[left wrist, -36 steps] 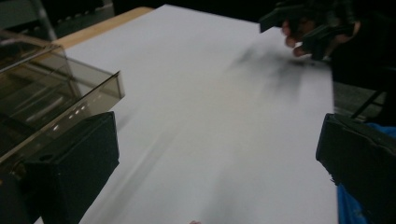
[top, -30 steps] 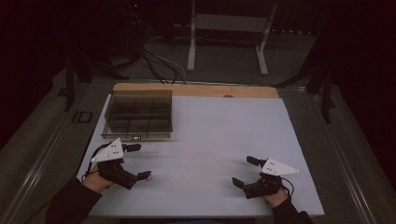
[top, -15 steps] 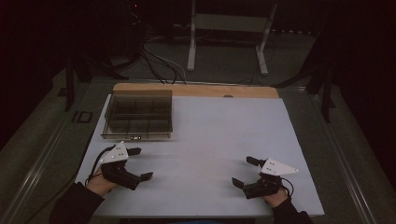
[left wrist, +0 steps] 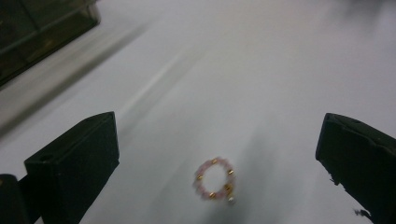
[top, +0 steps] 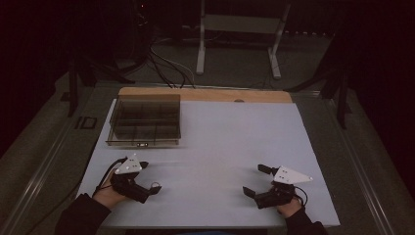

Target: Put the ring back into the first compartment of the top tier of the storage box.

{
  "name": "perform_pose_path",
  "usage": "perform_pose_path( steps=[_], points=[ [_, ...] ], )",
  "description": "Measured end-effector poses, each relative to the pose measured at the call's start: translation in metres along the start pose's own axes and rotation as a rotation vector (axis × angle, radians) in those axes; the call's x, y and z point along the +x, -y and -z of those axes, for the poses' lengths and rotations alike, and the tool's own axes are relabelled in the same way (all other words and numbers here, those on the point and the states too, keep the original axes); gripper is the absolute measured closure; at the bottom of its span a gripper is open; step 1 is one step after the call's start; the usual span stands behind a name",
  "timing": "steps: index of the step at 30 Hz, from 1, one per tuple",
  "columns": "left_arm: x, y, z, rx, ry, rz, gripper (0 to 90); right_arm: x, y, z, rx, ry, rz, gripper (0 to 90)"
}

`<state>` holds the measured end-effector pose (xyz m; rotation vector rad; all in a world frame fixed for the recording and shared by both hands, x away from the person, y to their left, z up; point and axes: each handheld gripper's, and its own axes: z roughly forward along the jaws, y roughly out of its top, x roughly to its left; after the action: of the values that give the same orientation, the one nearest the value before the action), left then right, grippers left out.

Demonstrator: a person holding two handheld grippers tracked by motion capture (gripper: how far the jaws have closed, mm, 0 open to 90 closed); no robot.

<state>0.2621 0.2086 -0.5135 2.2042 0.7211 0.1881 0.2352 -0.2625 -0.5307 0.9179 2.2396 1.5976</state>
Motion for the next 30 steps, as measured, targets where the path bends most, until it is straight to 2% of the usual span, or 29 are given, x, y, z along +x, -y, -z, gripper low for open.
perform_pose_path(
  steps=[2,7,9,10,12,14,21,22,23,24,25,27,30],
  points=[
    [0.001,0.001,-0.001,0.009,-0.007,0.012,6.1,0.0,0.0,0.0,0.0,0.0,0.0,0.0],
    [0.003,0.002,-0.003,0.024,-0.027,0.024,9.1,0.0,0.0,0.0,0.001,-0.001,0.0,0.0],
    [0.005,0.004,-0.004,0.026,-0.032,0.036,17.6,0.0,0.0,0.0,0.001,0.0,-0.001,0.0],
    [0.007,0.004,-0.005,0.042,-0.034,0.058,17.7,0.0,0.0,0.0,0.001,0.0,-0.001,0.0],
    [0.008,0.006,-0.006,0.045,-0.034,0.062,21.3,0.0,0.0,0.0,0.001,0.0,0.0,0.0],
    [0.008,0.006,-0.007,0.056,-0.047,0.058,27.4,0.0,0.0,0.0,0.001,-0.001,-0.001,0.0],
    [0.007,0.008,-0.01,0.076,-0.046,0.042,43.4,0.0,0.0,0.0,0.002,-0.001,-0.003,0.0],
    [0.007,0.009,-0.012,0.076,-0.032,0.045,52.0,0.0,0.0,0.0,0.001,-0.003,-0.007,0.0],
    [0.009,0.01,-0.013,0.081,-0.024,0.061,52.0,0.0,0.0,0.0,0.001,-0.003,-0.007,0.0],
    [0.01,0.012,-0.014,0.081,-0.016,0.057,58.6,-0.001,0.0,0.001,-0.001,-0.006,-0.013,0.0],
    [0.01,0.012,-0.014,0.081,-0.016,0.057,61.4,-0.001,0.0,0.001,-0.001,-0.006,-0.013,0.0],
    [0.01,0.014,-0.015,0.083,-0.012,0.047,62.4,0.0,0.0,0.001,0.002,-0.005,-0.009,0.0],
    [0.009,0.014,-0.016,0.096,-0.012,0.02,71.0,0.0,0.0,0.0,0.005,-0.005,-0.009,0.0]
  ],
)
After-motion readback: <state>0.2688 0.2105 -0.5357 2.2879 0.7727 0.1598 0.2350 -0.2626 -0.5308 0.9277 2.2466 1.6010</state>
